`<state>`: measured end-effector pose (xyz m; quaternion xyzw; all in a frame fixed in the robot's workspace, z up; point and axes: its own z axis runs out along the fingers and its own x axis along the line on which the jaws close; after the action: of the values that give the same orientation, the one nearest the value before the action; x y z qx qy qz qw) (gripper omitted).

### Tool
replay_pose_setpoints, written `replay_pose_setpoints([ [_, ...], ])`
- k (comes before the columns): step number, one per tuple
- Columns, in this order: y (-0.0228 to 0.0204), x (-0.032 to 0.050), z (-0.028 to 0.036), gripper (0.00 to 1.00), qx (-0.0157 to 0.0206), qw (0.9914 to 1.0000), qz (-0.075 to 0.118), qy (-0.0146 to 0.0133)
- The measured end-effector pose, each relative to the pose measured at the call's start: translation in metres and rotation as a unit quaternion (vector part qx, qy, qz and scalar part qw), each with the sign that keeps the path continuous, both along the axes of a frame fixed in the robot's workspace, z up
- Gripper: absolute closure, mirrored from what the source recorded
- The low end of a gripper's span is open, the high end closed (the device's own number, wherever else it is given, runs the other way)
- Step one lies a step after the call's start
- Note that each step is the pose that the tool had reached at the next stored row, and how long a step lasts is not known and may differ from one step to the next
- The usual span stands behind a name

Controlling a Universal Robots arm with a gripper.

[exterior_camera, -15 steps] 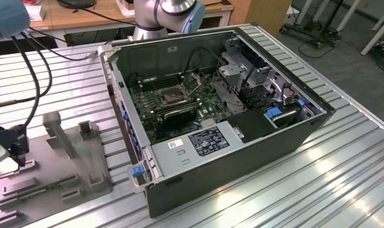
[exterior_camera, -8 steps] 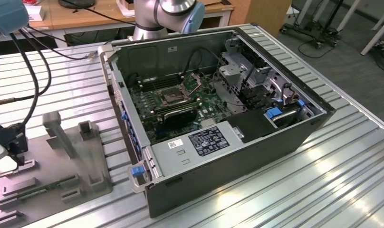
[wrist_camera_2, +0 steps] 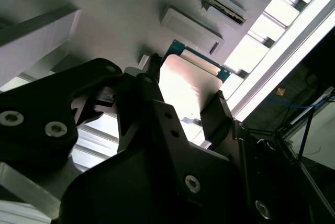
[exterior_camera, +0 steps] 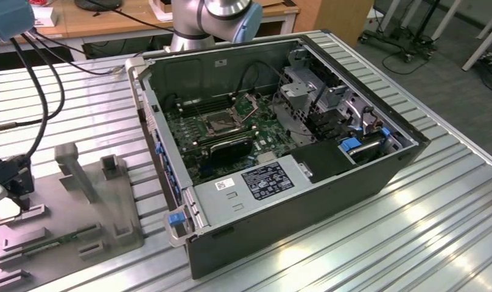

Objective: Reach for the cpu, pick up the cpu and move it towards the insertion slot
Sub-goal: 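Pick up the cpu and move it towards the insertion slot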

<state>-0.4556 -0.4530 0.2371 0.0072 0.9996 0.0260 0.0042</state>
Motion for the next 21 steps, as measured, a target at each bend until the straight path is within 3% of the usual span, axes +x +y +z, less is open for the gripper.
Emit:
replay_pose_setpoints([
  [21, 0.0000, 0.0000, 0.0208, 0.45, 0.0004, 1.00000, 0.000, 0.0000],
])
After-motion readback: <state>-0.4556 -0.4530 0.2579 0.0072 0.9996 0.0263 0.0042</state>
